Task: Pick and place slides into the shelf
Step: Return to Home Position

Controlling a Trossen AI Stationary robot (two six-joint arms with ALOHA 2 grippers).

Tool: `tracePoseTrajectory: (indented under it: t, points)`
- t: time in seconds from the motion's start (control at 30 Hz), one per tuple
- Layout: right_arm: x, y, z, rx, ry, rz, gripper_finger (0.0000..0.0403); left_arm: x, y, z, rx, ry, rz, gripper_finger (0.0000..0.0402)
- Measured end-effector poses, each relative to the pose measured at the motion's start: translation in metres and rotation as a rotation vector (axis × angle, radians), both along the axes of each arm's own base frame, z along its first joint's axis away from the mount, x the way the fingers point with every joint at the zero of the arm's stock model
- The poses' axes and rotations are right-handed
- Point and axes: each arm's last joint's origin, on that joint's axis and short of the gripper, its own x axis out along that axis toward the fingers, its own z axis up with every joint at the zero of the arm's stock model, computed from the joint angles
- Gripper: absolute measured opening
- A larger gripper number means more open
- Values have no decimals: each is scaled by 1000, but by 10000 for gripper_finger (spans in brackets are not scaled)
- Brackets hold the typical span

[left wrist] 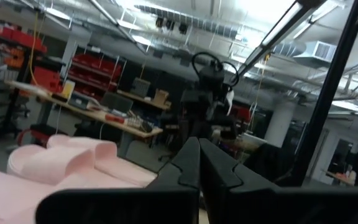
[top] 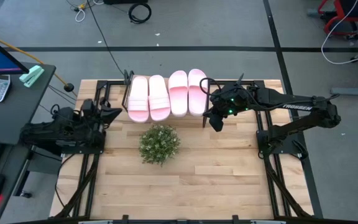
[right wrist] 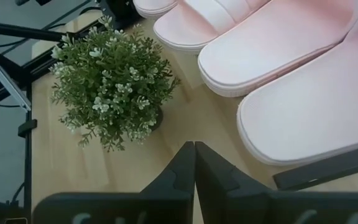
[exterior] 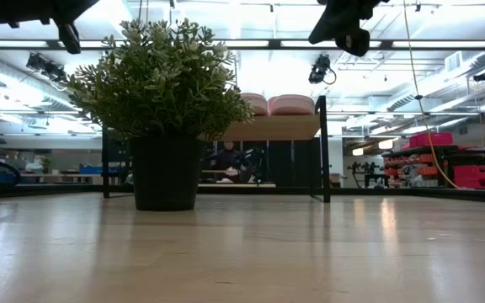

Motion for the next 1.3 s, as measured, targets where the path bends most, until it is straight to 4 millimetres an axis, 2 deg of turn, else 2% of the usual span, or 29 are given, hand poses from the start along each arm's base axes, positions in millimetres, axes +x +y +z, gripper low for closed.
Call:
tracePoseTrajectory:
  t: [0.27,1.1,1.3]
  points:
    - [0,0,0,7,0,-6,16,-14,0,-3,13,-8,18,9]
    - [0,0,0,33,-1,-28,13,-11,0,-14,31,117,5,5]
    - [0,0,0,48,-2,-40,12,3,-1,-38,12,9,-20,8]
